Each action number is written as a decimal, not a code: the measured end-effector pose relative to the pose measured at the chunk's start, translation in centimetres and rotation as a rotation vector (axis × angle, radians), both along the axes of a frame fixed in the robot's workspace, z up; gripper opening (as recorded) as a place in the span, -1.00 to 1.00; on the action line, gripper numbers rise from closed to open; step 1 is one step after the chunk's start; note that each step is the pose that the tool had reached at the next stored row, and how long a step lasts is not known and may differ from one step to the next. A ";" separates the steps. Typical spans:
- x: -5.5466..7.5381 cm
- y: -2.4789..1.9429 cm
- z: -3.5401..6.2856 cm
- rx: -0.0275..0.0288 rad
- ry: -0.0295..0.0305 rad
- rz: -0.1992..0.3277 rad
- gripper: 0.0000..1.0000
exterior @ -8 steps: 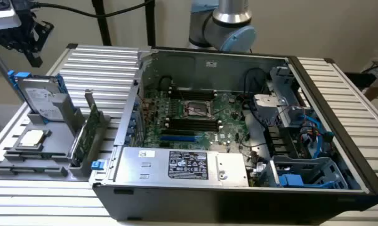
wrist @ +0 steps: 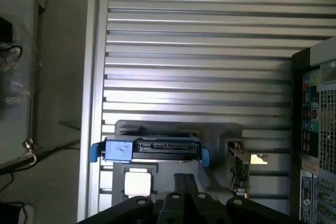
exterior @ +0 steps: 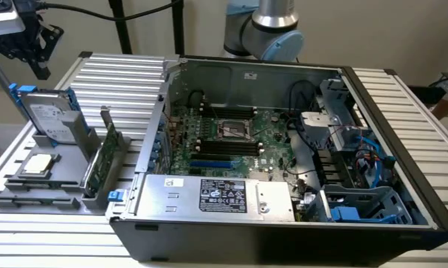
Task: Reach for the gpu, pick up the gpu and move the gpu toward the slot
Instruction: 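Reach for the gpu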
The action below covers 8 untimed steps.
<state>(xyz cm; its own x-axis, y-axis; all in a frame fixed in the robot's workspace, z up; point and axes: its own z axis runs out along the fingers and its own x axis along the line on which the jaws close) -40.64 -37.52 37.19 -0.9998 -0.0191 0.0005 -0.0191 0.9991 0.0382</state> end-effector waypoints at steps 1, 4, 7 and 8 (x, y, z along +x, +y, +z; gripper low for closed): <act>0.0 0.00 0.00 0.0000 0.0000 0.000 -0.79; 0.0 0.00 -0.01 -0.0001 0.0003 0.000 -0.79; 0.4 -0.12 -0.10 0.0000 -0.0001 0.000 -0.79; 0.9 -0.29 -0.10 0.0000 0.0000 0.000 -0.79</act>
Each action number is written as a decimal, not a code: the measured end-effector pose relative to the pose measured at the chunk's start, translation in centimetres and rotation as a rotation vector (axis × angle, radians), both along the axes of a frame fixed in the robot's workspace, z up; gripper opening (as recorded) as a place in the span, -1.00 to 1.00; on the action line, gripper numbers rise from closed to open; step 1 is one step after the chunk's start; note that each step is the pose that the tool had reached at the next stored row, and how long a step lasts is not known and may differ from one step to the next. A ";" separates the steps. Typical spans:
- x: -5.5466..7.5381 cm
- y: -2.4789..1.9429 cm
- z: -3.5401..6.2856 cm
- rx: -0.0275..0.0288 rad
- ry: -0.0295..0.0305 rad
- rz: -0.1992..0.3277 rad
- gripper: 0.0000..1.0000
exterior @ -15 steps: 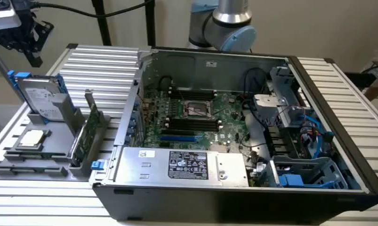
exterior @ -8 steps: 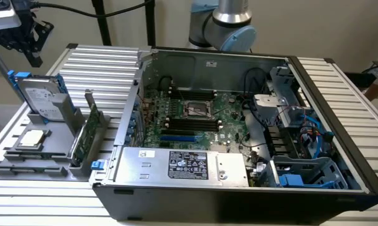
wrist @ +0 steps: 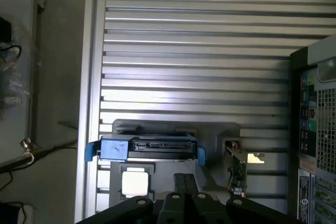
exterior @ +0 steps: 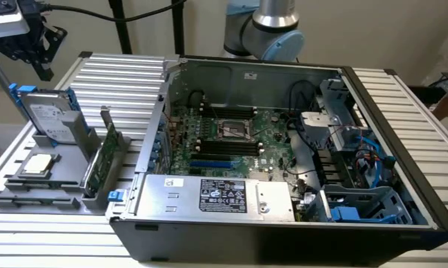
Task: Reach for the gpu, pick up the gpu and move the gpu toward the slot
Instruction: 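Reach for the gpu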
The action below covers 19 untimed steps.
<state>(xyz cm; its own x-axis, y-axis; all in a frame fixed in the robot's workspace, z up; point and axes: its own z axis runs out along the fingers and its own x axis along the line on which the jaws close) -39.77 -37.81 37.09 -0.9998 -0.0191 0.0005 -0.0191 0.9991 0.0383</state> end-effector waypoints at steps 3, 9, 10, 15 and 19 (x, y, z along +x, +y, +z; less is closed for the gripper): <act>1.1 -0.64 0.00 0.0000 0.0011 0.000 -0.79; 2.2 -2.47 -0.03 -0.0001 0.0024 0.000 -0.79; 2.3 -2.82 -0.05 -0.0001 0.0025 0.000 -0.79; 2.8 -4.53 -0.24 0.0000 0.0023 0.000 -0.79; 3.5 -5.60 -0.57 0.0000 0.0022 0.000 -0.79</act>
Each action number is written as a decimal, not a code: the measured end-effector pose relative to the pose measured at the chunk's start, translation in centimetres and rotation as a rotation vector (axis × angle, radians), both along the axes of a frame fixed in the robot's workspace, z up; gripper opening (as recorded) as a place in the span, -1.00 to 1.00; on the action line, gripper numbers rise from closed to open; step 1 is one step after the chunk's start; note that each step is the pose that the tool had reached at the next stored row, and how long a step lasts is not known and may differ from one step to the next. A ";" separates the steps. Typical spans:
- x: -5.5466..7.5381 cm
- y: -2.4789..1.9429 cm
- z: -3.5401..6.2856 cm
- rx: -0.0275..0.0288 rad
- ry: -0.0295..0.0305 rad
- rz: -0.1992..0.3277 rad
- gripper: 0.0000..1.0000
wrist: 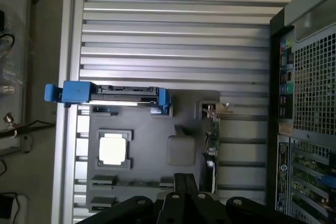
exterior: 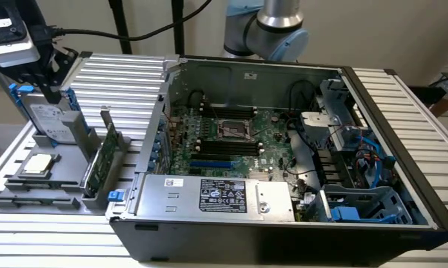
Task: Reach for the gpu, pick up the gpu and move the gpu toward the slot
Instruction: 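Reach for the gpu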
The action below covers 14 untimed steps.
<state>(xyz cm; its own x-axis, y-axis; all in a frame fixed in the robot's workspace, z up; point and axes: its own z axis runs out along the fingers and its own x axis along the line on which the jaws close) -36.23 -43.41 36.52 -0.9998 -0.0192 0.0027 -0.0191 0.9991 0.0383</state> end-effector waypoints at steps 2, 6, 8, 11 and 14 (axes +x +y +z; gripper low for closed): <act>0.5 -0.41 -0.22 -0.0002 0.0001 0.000 -0.79; 1.6 -1.14 -0.74 -0.0004 -0.0002 0.000 -0.79; 2.1 -1.46 -1.00 -0.0003 -0.0006 0.000 -0.79; 3.1 -1.87 -1.41 -0.0004 -0.0010 0.000 -0.79; 3.8 -2.07 -1.84 -0.0019 -0.0015 0.000 -0.79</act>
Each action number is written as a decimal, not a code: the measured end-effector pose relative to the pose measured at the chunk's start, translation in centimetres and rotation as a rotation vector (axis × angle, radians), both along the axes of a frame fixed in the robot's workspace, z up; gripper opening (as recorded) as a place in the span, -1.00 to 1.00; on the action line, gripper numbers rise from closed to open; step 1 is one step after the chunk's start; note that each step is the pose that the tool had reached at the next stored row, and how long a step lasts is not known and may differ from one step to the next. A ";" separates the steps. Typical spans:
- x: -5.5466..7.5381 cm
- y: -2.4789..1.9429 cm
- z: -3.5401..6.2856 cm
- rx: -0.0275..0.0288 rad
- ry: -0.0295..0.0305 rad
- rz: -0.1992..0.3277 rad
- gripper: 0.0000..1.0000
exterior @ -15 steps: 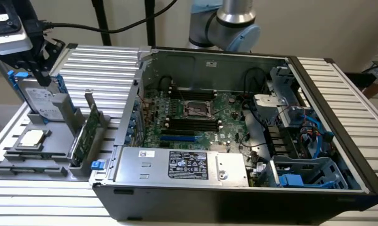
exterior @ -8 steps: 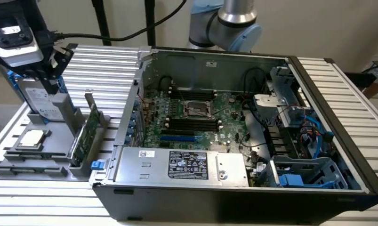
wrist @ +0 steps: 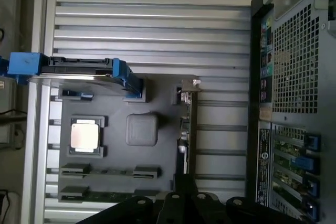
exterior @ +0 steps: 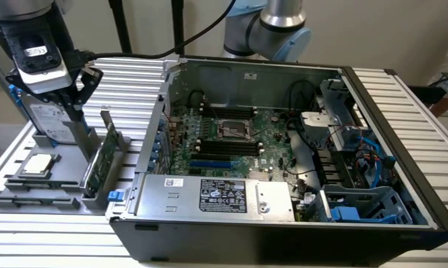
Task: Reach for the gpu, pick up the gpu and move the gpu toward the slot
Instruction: 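Reach for the gpu, then pick up the gpu and move the gpu toward the slot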
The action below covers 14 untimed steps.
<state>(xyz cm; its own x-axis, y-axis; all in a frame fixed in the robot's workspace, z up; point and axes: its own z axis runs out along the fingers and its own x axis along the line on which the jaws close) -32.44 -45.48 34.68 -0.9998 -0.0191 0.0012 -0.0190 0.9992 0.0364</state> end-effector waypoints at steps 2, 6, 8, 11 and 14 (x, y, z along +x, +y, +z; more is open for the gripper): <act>0.0 0.00 -0.11 -0.0021 0.0005 0.000 -0.79; 0.0 0.00 -0.11 -0.0022 0.0006 0.000 -0.79; 0.0 0.00 -0.12 -0.0021 0.0005 0.000 -0.79; 0.0 0.00 -0.11 -0.0021 0.0005 0.000 -0.79; 0.0 0.00 -0.12 -0.0021 0.0005 0.000 -0.79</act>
<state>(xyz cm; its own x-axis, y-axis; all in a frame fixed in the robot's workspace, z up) -32.42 -45.48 34.56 -0.9998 -0.0191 0.0018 -0.0190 0.9992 0.0343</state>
